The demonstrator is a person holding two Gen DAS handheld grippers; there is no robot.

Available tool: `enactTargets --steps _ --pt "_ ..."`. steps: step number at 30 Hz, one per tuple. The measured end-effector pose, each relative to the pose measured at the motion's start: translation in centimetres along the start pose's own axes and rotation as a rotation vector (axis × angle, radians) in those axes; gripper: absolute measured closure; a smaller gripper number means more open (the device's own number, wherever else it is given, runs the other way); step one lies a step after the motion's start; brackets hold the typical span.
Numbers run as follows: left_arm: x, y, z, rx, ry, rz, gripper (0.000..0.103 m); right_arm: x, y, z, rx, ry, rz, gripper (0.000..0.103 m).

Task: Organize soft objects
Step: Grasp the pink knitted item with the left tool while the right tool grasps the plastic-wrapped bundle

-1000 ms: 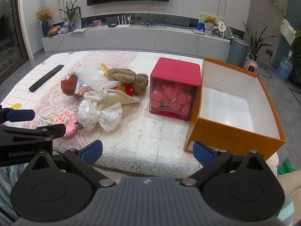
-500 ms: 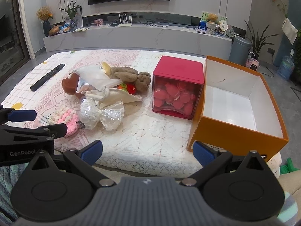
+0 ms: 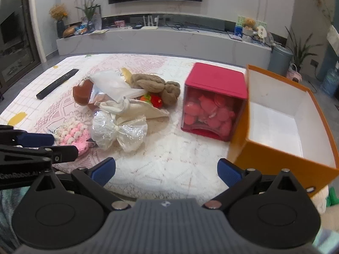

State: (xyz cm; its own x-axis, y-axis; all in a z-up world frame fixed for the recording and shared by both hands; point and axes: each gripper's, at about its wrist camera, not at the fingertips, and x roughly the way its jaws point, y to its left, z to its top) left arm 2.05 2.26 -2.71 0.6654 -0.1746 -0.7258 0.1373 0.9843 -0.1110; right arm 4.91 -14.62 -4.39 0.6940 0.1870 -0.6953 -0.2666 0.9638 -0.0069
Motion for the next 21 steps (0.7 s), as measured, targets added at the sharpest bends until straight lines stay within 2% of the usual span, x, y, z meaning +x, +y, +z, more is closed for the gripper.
enactTargets --steps 4,6,9,13,17,21 --pt "0.8 0.6 0.2 0.037 -0.007 0.021 0.060 1.6 0.7 0.6 -0.054 0.000 0.037 0.004" --pt "1.1 1.2 0.5 0.058 -0.002 0.037 0.060 2.4 1.0 1.0 -0.083 -0.006 0.057 0.010" --pt "1.8 2.2 1.1 0.064 0.037 0.080 0.060 3.6 1.6 1.5 -0.140 -0.019 0.096 0.012" --pt "3.5 4.1 1.8 0.071 0.113 0.100 0.040 5.5 2.5 2.4 -0.229 -0.012 0.125 0.012" --pt "5.0 5.0 1.9 0.087 0.168 0.084 0.037 8.0 3.9 3.2 -0.323 0.016 0.164 0.015" --pt "6.7 5.2 1.8 0.105 0.203 0.066 0.037 10.1 5.4 3.3 -0.449 0.026 0.165 0.016"
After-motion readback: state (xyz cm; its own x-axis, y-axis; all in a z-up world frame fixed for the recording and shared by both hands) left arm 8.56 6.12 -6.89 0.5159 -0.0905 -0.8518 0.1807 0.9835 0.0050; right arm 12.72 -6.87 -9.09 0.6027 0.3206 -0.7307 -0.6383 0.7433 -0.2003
